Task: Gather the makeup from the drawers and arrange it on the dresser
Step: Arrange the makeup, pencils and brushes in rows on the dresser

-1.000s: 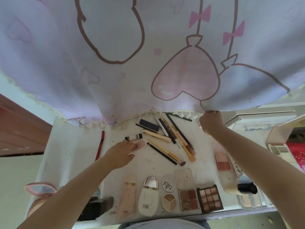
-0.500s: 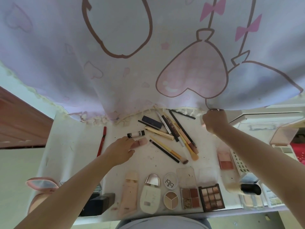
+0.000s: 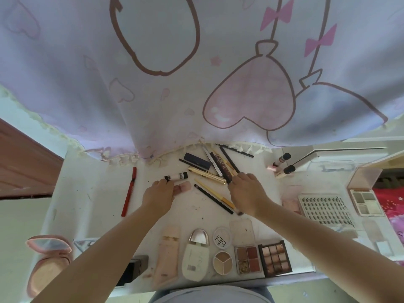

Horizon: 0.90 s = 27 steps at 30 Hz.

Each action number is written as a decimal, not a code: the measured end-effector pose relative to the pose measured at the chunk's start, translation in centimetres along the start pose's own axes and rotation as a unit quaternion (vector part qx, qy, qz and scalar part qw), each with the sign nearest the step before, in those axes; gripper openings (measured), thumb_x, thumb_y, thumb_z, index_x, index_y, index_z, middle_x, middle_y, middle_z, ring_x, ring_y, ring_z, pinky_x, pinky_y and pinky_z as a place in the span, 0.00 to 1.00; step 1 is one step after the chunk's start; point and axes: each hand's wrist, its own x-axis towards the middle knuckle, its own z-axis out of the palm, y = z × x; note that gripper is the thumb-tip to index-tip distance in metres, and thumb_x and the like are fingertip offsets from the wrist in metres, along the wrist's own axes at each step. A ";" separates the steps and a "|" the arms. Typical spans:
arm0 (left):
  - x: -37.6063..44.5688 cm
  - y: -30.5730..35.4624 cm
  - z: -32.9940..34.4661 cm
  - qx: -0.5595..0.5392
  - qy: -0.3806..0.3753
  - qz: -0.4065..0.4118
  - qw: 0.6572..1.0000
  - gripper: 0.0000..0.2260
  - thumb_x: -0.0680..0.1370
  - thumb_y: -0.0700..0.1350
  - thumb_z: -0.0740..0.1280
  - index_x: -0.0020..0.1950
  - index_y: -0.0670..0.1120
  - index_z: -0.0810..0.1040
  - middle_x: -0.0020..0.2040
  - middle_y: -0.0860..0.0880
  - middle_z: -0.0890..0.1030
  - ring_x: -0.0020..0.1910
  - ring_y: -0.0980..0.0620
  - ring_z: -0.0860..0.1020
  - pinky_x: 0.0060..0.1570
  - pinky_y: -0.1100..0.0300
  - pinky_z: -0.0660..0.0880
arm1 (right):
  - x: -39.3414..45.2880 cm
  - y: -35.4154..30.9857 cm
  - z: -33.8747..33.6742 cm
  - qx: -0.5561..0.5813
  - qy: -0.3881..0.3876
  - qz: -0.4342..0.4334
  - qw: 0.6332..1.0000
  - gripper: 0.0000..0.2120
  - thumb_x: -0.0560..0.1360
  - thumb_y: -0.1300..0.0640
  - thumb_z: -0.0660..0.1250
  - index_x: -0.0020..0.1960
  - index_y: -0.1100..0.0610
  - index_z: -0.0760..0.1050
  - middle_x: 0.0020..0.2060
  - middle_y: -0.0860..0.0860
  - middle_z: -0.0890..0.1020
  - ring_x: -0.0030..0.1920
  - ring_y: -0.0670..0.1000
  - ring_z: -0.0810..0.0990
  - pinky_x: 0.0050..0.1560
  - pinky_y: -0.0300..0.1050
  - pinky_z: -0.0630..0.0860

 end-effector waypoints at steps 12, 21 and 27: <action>-0.7 1.0 -1.2 -0.035 -0.029 0.060 0.997 0.11 0.79 0.45 0.58 0.59 0.42 0.71 0.59 0.45 0.72 0.58 0.46 0.73 0.53 0.57 0.71 | 0.6 -1.3 -0.1 0.334 -0.058 0.070 0.938 0.18 0.77 0.52 0.60 0.66 0.57 0.69 0.57 0.53 0.77 0.57 0.51 0.76 0.58 0.43 0.73; -1.0 2.5 -1.4 -0.036 -0.011 0.136 0.990 0.10 0.80 0.46 0.57 0.59 0.45 0.70 0.51 0.50 0.71 0.53 0.52 0.73 0.53 0.62 0.69 | -0.8 1.2 -1.4 0.392 0.022 0.166 0.905 0.12 0.77 0.61 0.59 0.53 0.64 0.78 0.51 0.57 0.81 0.51 0.55 0.79 0.52 0.42 0.73; -0.7 2.2 -0.5 0.038 -0.080 0.116 0.989 0.10 0.79 0.45 0.58 0.59 0.46 0.72 0.54 0.49 0.73 0.56 0.51 0.74 0.51 0.62 0.69 | -4.8 9.3 -1.6 0.288 0.081 0.335 0.893 0.11 0.75 0.63 0.60 0.51 0.65 0.79 0.50 0.60 0.82 0.52 0.59 0.78 0.53 0.46 0.71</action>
